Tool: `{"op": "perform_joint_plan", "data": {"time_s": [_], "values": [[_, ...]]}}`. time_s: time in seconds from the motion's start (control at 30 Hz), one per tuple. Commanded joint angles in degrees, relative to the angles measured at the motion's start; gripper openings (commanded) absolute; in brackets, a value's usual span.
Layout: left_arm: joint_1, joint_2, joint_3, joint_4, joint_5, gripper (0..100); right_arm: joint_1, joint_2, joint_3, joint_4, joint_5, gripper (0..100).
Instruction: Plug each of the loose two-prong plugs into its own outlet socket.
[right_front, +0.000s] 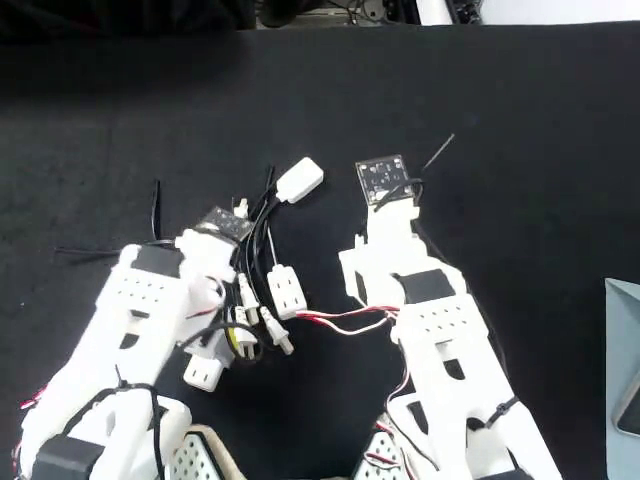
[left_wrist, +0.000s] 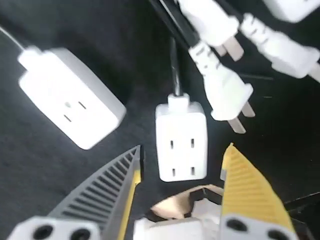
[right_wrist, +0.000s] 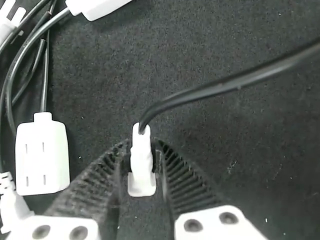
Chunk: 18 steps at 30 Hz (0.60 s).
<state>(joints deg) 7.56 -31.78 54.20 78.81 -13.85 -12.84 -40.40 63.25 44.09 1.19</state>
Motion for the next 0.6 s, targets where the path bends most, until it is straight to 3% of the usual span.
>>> {"op": "perform_joint_plan", "data": {"time_s": [0.0, 0.3, 0.47, 0.57], "values": [[1.63, -0.18, 2.77, -3.96, 5.54, 26, 0.79, -1.89, -0.31, -1.05, -0.26, 1.1], [1.63, -0.79, 12.53, -16.70, 6.95, 25, 0.79, -1.89, -0.31, -1.05, -0.26, 1.1], [2.07, -0.79, 10.42, -21.54, 6.51, 4, 0.88, -1.89, -0.31, -1.05, -0.26, 1.1], [2.07, -0.26, 9.36, -25.41, 6.42, 6, 0.88, -1.89, -0.22, -1.05, -0.26, 1.1]]}}
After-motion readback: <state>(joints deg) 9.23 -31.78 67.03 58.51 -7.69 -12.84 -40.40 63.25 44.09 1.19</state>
